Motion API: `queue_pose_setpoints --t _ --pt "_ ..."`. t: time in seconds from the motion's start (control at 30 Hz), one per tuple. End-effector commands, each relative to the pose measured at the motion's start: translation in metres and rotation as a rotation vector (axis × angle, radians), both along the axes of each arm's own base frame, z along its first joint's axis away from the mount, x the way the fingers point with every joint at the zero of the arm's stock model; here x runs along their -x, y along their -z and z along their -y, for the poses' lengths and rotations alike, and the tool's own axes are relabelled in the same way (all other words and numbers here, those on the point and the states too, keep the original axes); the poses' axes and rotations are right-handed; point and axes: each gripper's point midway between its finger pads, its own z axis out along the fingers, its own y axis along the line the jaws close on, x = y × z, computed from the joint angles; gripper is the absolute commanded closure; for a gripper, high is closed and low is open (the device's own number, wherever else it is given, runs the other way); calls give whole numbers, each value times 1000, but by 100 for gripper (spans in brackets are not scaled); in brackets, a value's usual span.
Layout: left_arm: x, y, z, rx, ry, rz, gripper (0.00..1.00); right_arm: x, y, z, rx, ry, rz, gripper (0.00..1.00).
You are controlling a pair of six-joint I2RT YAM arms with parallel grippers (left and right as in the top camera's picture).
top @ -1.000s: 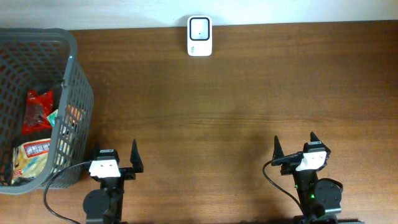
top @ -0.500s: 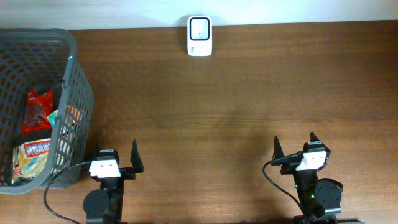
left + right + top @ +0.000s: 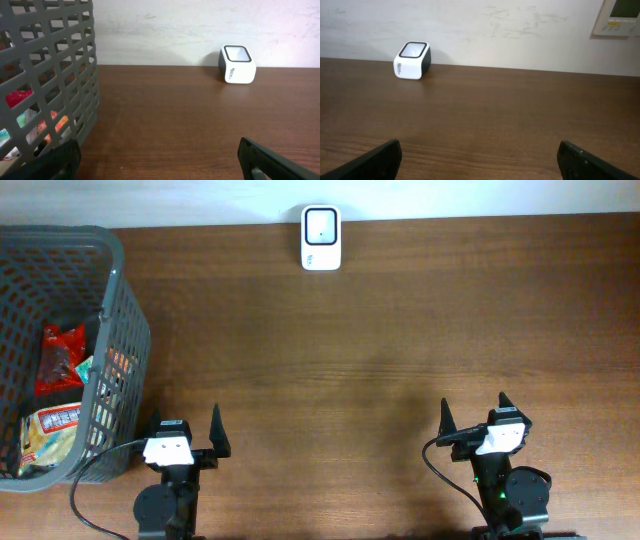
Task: Scan the item barcode
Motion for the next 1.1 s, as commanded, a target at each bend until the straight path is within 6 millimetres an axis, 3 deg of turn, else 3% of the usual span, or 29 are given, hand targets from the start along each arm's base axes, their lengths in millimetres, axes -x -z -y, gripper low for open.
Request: queue_pose_setpoints --t 0.0,0.97,1.07 --pt "0 4 3 -15 18 -9 1 0 5 1 2 6 -14 2" --pt "-1 3 3 -13 18 -5 1 0 5 1 1 6 -14 2" --pt "2 -10 38 106 217 41 1 0 5 1 2 6 -14 2"
